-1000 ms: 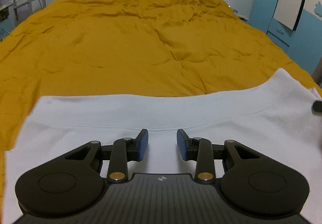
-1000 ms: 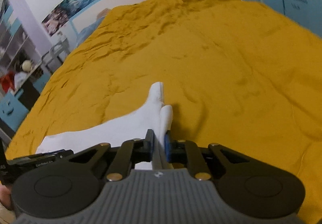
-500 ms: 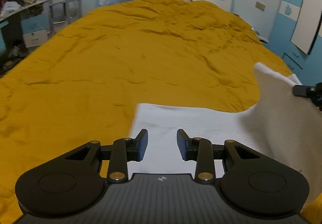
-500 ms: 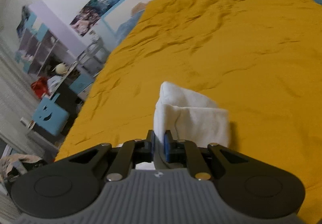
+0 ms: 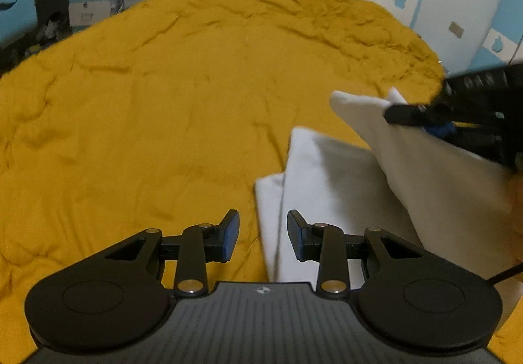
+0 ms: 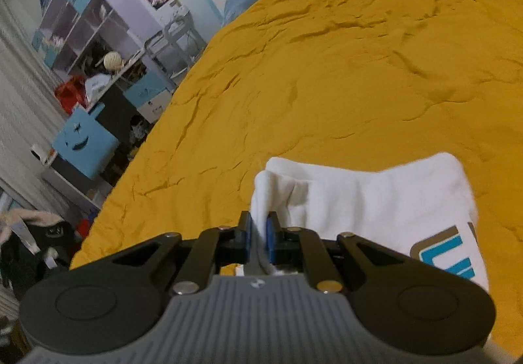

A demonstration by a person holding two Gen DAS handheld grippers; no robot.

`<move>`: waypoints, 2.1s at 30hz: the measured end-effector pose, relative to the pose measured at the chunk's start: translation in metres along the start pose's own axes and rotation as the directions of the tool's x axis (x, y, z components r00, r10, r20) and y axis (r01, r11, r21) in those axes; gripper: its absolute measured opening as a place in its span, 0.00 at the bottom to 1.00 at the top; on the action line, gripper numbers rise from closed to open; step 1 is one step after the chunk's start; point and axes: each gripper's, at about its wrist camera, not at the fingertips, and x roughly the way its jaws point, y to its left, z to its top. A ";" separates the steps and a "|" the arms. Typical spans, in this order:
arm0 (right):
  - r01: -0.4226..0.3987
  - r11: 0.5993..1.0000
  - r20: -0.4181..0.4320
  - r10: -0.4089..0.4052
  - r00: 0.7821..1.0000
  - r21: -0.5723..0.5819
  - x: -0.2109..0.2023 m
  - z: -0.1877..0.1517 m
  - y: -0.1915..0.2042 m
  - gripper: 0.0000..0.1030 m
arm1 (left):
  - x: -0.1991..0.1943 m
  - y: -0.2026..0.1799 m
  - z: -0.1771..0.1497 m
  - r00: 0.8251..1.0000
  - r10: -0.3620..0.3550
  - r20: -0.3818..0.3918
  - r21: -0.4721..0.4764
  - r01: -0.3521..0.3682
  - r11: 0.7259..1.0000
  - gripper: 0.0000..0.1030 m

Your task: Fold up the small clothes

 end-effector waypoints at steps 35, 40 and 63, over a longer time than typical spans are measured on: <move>-0.029 0.972 0.022 0.035 0.999 -0.234 -0.099 -0.083 0.000 0.20 | -0.073 0.018 -0.043 0.999 -0.042 0.012 -0.053 0.043 0.998 0.39; 0.067 0.964 0.022 -0.063 0.998 -0.257 -0.132 -0.120 -0.036 0.28 | -0.088 0.021 -0.059 0.987 -0.158 0.019 -0.163 0.159 0.974 0.44; 0.374 0.809 0.104 -0.368 0.924 -0.453 -0.098 -0.179 -0.066 0.62 | -0.064 -0.013 -0.032 0.945 -0.317 0.077 -0.229 0.326 0.917 0.15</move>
